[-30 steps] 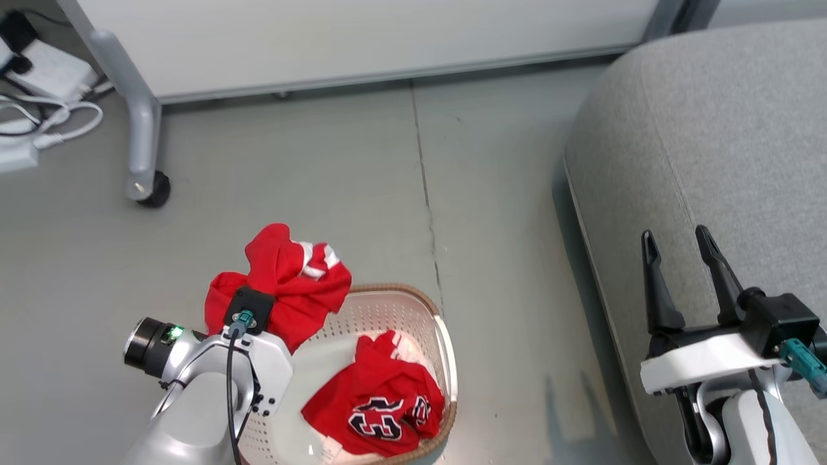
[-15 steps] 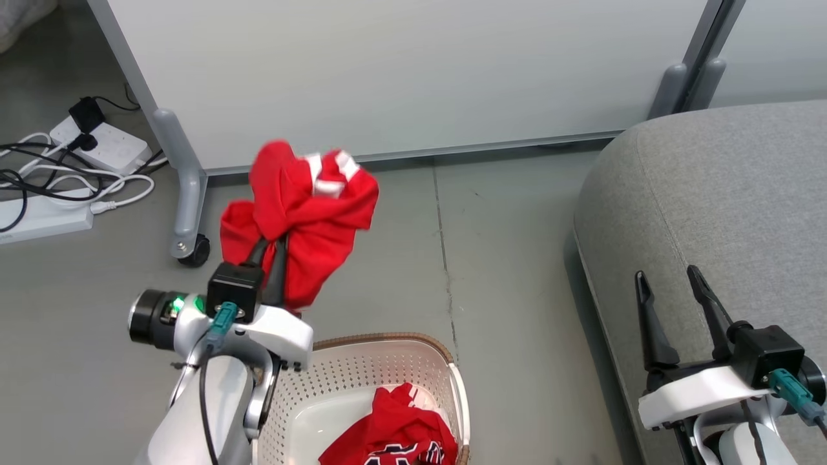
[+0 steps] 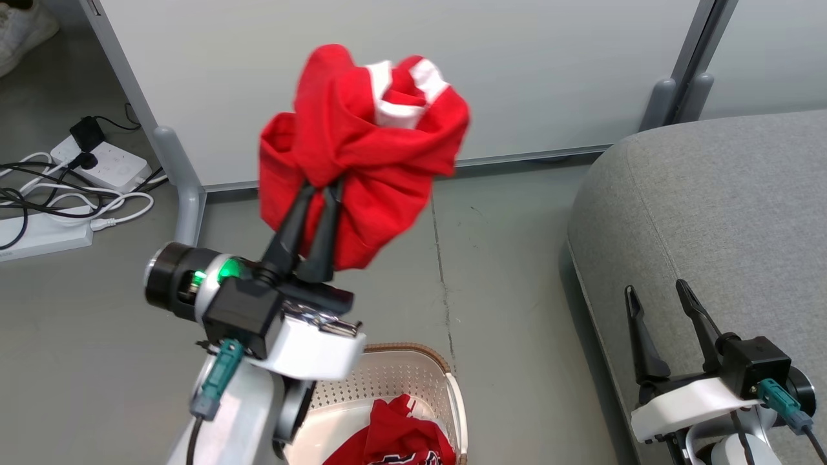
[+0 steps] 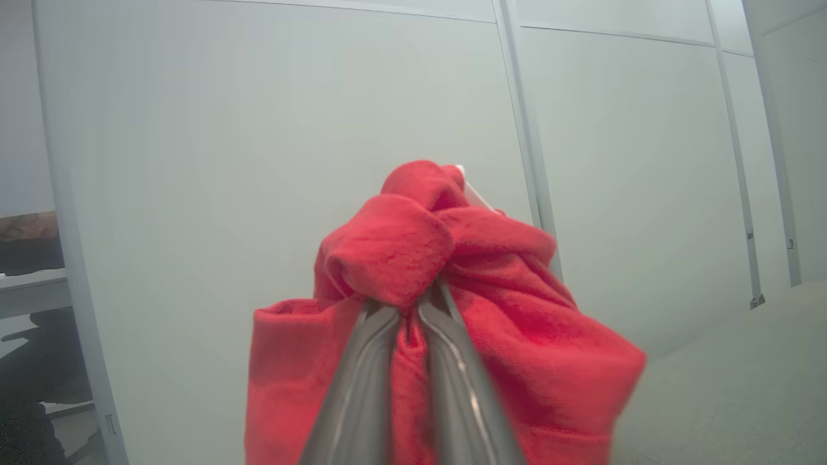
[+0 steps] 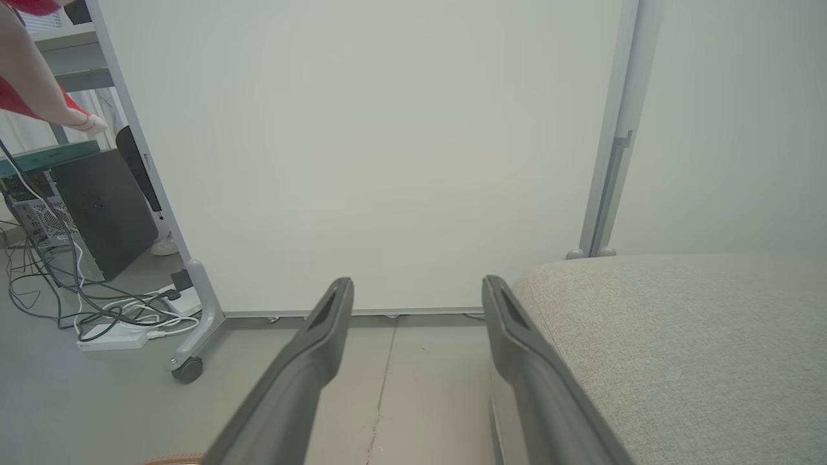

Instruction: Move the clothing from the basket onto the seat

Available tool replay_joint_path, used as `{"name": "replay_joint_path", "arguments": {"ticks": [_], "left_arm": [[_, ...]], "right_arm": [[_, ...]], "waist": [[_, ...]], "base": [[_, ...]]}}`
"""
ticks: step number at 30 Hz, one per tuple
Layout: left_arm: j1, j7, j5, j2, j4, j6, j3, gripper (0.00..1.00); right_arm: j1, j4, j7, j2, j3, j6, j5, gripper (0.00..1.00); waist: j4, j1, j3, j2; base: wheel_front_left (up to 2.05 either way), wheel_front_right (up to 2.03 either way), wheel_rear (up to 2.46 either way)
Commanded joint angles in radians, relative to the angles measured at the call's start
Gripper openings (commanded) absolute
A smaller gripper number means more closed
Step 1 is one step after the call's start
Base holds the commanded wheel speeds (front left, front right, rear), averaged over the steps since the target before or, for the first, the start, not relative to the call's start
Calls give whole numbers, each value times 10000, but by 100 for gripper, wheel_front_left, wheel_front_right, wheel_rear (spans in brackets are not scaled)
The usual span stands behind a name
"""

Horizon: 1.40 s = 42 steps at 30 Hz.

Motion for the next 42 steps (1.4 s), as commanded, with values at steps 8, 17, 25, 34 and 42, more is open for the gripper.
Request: {"name": "replay_joint_path", "arguments": {"ticks": [8,17,25,34,42], "left_arm": [[935,-2,-270,-268,-773,-794,-974,0],[993,-3,-510,-310,-792,-867,-1407,0],[901,-3,-493,-312,-840,-780,-1373,0],[890,-3,-556,-313,-799,-767,-1399,0],[904,-3,-604,-312,-733,-758,-1380,0]], "right_arm": [[48,-72,17,2,-66,2,37,100],[27,-99,18,21,16,2,-4,100],[-12,-111,18,30,-18,2,-31,100],[-14,-59,18,22,-56,2,-34,100],[136,-754,17,-461,226,2,-858,100]], "waist": [[8,0,74,-1],[60,0,139,-1],[56,0,132,-1],[76,0,148,-1],[164,0,216,-1]], "base": [[0,0,0],[0,0,0],[0,0,0],[0,0,0],[0,0,0]]}}
